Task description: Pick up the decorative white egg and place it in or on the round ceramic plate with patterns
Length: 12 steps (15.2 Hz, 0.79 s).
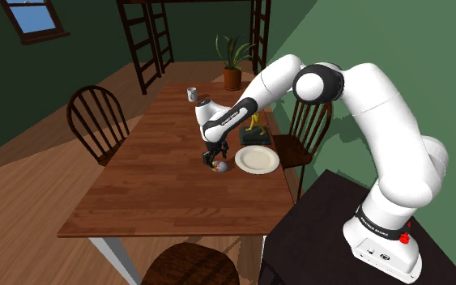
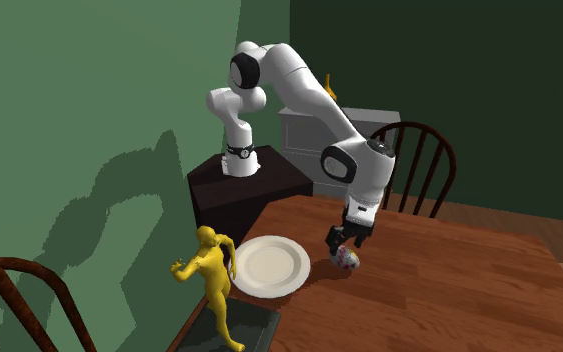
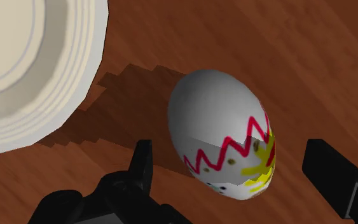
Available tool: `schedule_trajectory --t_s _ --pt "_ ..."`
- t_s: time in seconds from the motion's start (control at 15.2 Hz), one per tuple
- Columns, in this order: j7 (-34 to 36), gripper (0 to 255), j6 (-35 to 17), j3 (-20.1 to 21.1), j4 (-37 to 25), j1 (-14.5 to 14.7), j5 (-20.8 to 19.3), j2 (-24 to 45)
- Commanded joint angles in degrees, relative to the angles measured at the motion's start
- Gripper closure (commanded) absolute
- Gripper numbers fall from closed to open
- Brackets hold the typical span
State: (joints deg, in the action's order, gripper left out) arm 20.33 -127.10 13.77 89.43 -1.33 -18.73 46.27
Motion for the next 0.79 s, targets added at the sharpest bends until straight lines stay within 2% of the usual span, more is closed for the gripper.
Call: schedule_trajectory --t_s 0.0,0.2,0.73 --pt "-0.2 0 -0.9 -0.2 0.0 0.0 -0.4 0.9" --pt "0.0 0 -2.6 -0.6 -0.1 0.1 -0.8 2.7" --pt "0.0 0 -2.6 -0.6 -0.1 0.1 -0.8 2.7"
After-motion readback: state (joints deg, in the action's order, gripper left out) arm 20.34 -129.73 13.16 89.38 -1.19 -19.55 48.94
